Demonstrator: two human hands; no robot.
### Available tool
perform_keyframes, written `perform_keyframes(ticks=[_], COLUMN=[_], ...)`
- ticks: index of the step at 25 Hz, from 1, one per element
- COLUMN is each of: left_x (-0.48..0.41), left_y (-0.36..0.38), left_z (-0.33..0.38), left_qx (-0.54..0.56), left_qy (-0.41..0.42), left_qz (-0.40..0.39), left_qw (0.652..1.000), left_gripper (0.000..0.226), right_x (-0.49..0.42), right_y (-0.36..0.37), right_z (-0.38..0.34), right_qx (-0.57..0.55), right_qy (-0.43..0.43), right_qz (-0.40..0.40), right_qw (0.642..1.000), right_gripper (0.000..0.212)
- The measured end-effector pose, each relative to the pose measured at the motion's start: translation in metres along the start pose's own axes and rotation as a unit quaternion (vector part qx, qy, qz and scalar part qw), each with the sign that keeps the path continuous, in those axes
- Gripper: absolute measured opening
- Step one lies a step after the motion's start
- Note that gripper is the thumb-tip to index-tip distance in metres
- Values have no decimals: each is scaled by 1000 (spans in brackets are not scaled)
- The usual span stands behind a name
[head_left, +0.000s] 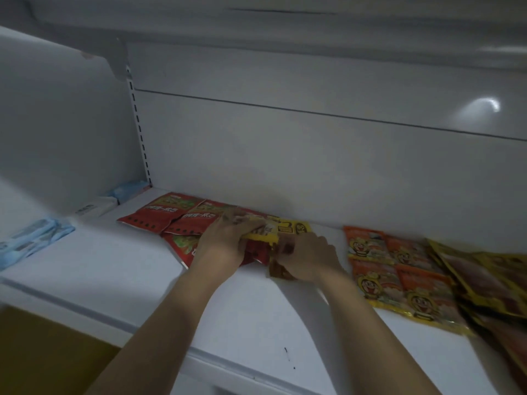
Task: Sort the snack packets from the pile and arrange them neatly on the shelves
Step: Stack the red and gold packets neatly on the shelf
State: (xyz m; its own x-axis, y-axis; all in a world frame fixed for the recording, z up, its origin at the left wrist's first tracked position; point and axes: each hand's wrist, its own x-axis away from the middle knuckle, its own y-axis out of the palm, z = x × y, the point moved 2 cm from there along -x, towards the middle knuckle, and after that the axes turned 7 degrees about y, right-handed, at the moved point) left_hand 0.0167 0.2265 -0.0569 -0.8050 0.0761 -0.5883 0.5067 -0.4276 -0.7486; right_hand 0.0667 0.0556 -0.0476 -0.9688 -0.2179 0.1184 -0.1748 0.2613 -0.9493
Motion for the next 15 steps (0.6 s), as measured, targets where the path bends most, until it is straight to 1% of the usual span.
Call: perform_keyframes(ticks=[1, 2, 3, 4, 5, 6, 7, 8, 9, 11, 13, 14, 15], left_x=[-1, -1, -3, -6, -10, -14, -18, -21, -24, -26, -31, -36, -41], left_y=[0, -2, -2, -3, -2, 1, 8, 14, 23, 35, 40, 40, 43], left_z=[6, 13, 19, 26, 32, 41, 51, 65, 84, 119, 157, 179, 196], left_qx=[14, 23, 25, 28, 35, 51, 76, 107, 148, 248, 344, 372, 389], left_qy=[15, 30, 50, 67, 85, 95, 105, 114, 120, 92, 41, 16, 0], left_qz=[3, 4, 14, 28, 43, 60, 76, 79, 66, -5, -93, -118, -124], left_qw=[1000, 999, 998, 997, 995, 992, 989, 985, 979, 964, 934, 920, 913], left_gripper=[49, 49, 48, 47, 47, 48, 50, 52, 52, 49, 50, 47, 43], right_x=[2, 7, 11, 16, 25, 33, 40, 43, 49, 58, 75, 85, 96], right_y=[-7, -18, -30, -40, -49, -55, -61, -67, -75, -89, -102, -108, -113], right_z=[0, 1, 3, 5, 7, 12, 20, 31, 48, 83, 118, 139, 156], right_qx=[-53, -143, -252, -346, -424, -473, -502, -509, -508, -496, -492, -487, -485], right_qy=[-11, -11, 1, 18, 28, 26, 13, -1, -3, 0, 20, 31, 39], right_qz=[16, 31, 34, 10, -31, -55, -48, -10, 38, 107, 128, 136, 144], right_qw=[998, 989, 967, 938, 905, 879, 863, 860, 861, 862, 861, 862, 862], right_gripper=[35, 32, 31, 33, 33, 30, 29, 29, 32, 41, 50, 55, 59])
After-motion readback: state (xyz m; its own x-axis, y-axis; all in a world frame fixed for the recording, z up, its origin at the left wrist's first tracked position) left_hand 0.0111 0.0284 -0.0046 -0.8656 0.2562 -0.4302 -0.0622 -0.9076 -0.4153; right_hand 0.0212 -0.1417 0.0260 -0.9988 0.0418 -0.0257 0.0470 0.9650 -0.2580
